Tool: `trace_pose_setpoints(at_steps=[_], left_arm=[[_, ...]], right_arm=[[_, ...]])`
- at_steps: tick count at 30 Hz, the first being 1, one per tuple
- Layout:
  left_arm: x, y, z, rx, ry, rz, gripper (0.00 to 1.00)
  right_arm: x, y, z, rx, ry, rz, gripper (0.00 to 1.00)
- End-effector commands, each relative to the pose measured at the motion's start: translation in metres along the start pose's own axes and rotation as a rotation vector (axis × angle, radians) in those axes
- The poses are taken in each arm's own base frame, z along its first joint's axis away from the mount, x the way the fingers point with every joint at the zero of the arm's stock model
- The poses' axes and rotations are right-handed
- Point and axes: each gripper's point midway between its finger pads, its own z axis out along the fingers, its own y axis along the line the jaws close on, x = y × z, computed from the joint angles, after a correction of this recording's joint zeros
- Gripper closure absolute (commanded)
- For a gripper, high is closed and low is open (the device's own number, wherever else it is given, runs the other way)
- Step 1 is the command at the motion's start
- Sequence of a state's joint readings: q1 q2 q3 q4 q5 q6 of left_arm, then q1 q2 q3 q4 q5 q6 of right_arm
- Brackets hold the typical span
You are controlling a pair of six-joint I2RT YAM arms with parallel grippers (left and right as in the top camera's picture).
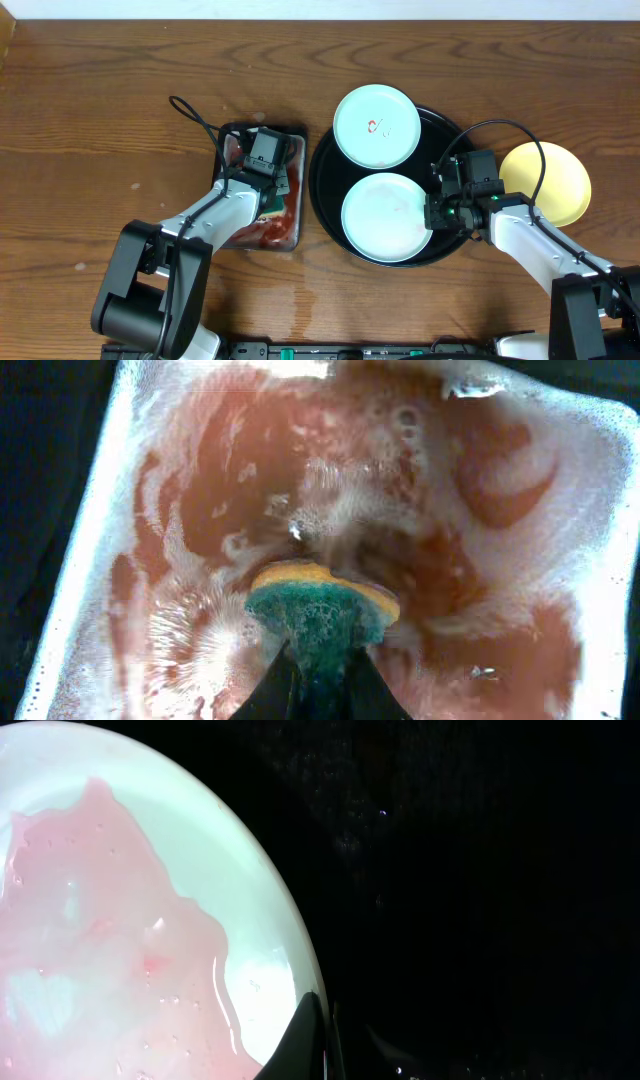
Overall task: Clean dirty plates on tray and stack at the side
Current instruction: 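Keep rubbing the sponge around the water tray with left gripper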
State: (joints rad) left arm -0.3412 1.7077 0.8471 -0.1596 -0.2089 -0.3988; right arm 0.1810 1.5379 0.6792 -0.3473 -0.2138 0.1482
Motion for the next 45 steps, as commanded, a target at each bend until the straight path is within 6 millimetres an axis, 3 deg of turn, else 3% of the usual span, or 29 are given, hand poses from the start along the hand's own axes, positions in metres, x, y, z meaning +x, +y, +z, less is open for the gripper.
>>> trace_pose_setpoints(at_steps=[1, 5, 8, 12, 18, 26, 39, 45], left_arm=[[-0.013, -0.007, -0.008, 0.033, -0.035, -0.012, 0.93], [-0.029, -0.01, -0.024, 0.058, -0.088, 0.005, 0.92], [-0.033, -0.009, -0.036, 0.067, -0.102, 0.001, 0.51], [-0.021, -0.003, -0.039, 0.051, -0.054, 0.015, 0.4], [0.014, 0.015, -0.039, -0.019, 0.089, 0.055, 0.4], [0.053, 0.035, -0.047, -0.091, 0.251, 0.096, 0.63], [0.094, -0.005, -0.064, 0.162, 0.47, 0.052, 0.69], [0.104, -0.004, -0.069, 0.149, 0.526, -0.027, 0.69]], right_arm=[[0.001, -0.005, 0.001, 0.03, 0.004, -0.01, 0.99], [0.001, -0.005, 0.001, 0.03, 0.004, -0.01, 0.99], [0.001, -0.005, 0.001, 0.03, 0.004, -0.01, 0.99], [0.001, -0.005, 0.001, 0.03, 0.004, -0.01, 0.99], [0.001, -0.005, 0.001, 0.03, 0.004, -0.01, 0.99], [0.001, -0.005, 0.001, 0.03, 0.004, -0.01, 0.99], [0.001, -0.005, 0.001, 0.03, 0.004, -0.01, 0.99], [0.001, -0.005, 0.001, 0.03, 0.004, -0.01, 0.99]])
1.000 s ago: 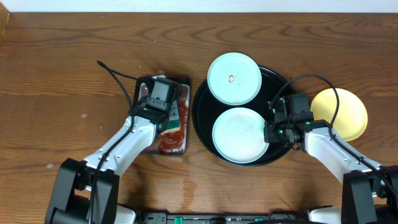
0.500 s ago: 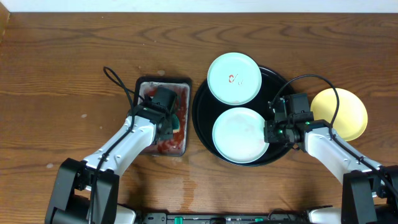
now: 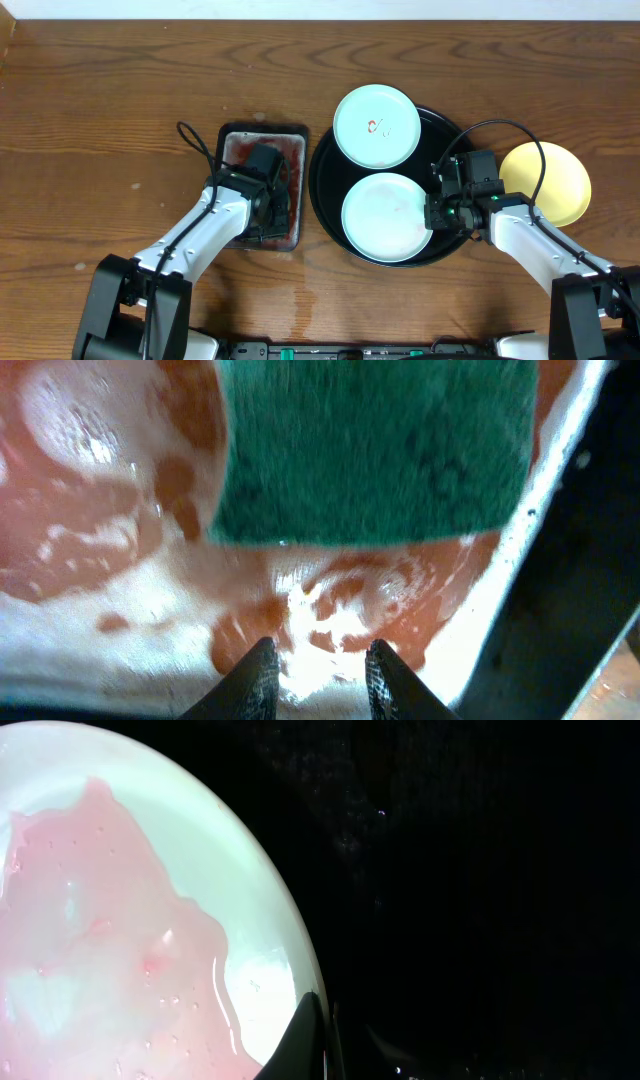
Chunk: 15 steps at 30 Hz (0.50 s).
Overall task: Clean dirty plates on tray and stack at the side
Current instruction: 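Keep rubbing the sponge around the water tray with left gripper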
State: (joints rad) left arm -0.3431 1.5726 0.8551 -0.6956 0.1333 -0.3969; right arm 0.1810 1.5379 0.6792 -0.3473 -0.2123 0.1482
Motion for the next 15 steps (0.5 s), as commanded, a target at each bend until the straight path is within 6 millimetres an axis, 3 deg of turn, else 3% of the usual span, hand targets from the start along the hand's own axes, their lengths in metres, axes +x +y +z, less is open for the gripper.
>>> trace_pose_setpoints(at_steps=[1, 6, 15], left_arm=[[0.003, -0.008, -0.003, 0.037, 0.022, -0.078, 0.69], [0.009, -0.013, -0.001, 0.034, 0.033, -0.123, 0.7], [0.019, -0.035, 0.001, 0.043, 0.028, -0.035, 0.69]], right_arm=[[0.001, -0.004, 0.001, 0.029, 0.004, -0.01, 0.99], [0.001, -0.004, 0.001, 0.029, 0.004, -0.01, 0.99], [0.001, -0.004, 0.001, 0.029, 0.004, -0.01, 0.99]])
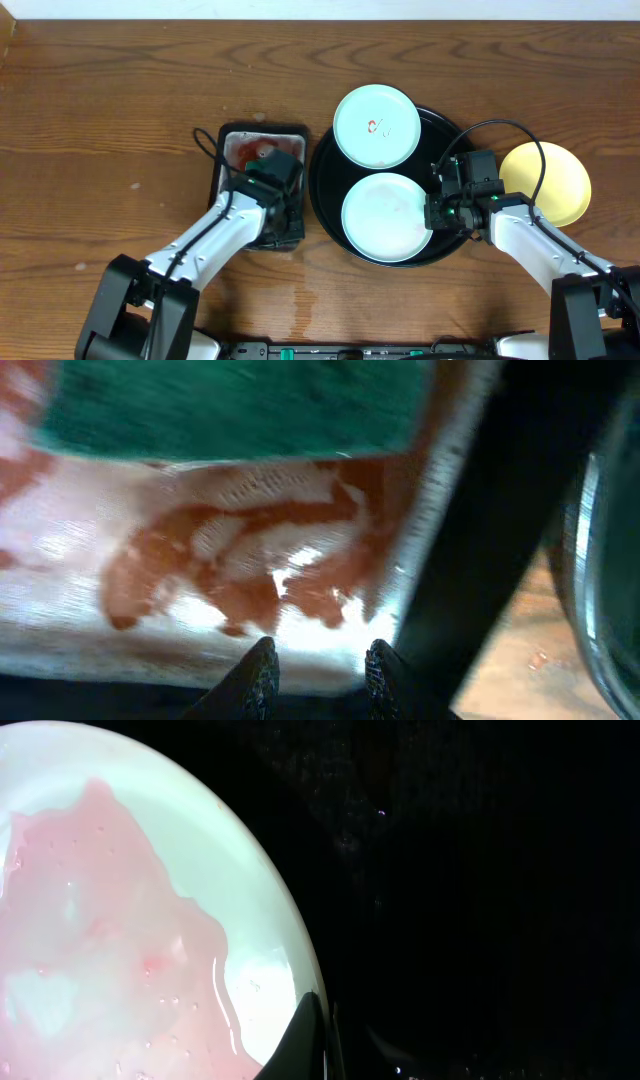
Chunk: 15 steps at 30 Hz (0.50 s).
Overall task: Clean dirty plates on tray and stack at the side
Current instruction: 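Keep rubbing the sponge around the water tray with left gripper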
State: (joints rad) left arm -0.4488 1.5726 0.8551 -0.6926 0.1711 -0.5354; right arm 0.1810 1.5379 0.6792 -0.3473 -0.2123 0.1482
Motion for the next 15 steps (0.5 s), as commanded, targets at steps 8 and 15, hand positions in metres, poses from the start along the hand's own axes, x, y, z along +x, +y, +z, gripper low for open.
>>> trace_pose_setpoints(at_steps=[8, 15], left_arm=[[0.003, -0.006, -0.001, 0.006, -0.001, -0.002, 0.69], [0.003, -0.017, -0.001, 0.059, 0.009, -0.029, 0.69]], right_arm=[[0.001, -0.004, 0.001, 0.028, 0.004, -0.01, 0.99], [0.001, -0.004, 0.001, 0.029, 0.004, -0.01, 0.99]])
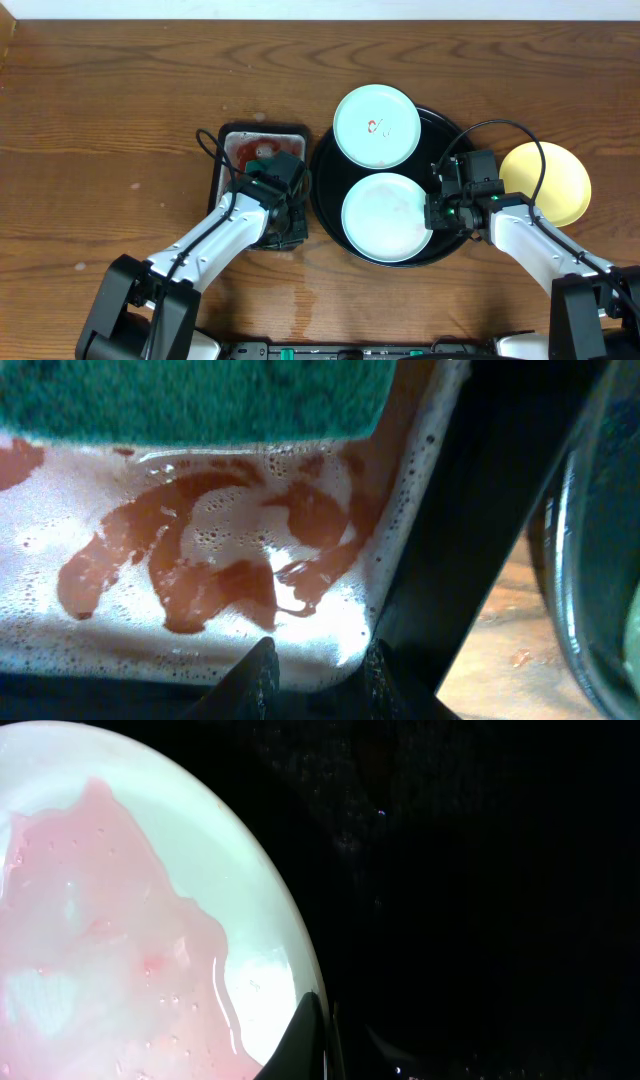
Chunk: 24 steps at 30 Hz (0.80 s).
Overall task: Clean dirty plates on tray and stack at the side
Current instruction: 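Keep rubbing the sponge around the water tray with left gripper, then lift the scrubbed mint plate off the black tray with right gripper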
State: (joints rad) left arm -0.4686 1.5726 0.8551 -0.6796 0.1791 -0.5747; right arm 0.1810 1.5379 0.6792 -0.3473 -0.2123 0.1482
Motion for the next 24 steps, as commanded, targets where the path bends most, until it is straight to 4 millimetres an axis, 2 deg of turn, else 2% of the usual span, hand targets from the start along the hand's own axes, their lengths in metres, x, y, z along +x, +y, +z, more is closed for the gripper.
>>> trace_pose_setpoints(at_steps=[1, 10, 12, 17, 24], left_arm=[[0.001, -0.011, -0.001, 0.053, 0.013, -0.011, 0.69], [-0.001, -0.014, -0.001, 0.065, 0.002, -0.008, 0.68], [-0.003, -0.012, -0.001, 0.054, -0.005, -0.008, 0.63], [-0.009, -0.003, -0.001, 0.002, -0.043, -0.006, 0.63], [-0.024, 0.006, -0.016, 0.02, -0.1, -0.011, 0.61]], right_arm=[[0.001, -0.004, 0.001, 0.029, 0.004, -0.01, 0.99], [0.001, -0.004, 0.001, 0.029, 0.004, -0.01, 0.99], [0.001, -0.004, 0.001, 0.028, 0.004, -0.01, 0.99], [0.001, -0.004, 0.001, 0.028, 0.004, -0.011, 0.99], [0.001, -0.004, 0.001, 0.027, 0.003, -0.011, 0.99]])
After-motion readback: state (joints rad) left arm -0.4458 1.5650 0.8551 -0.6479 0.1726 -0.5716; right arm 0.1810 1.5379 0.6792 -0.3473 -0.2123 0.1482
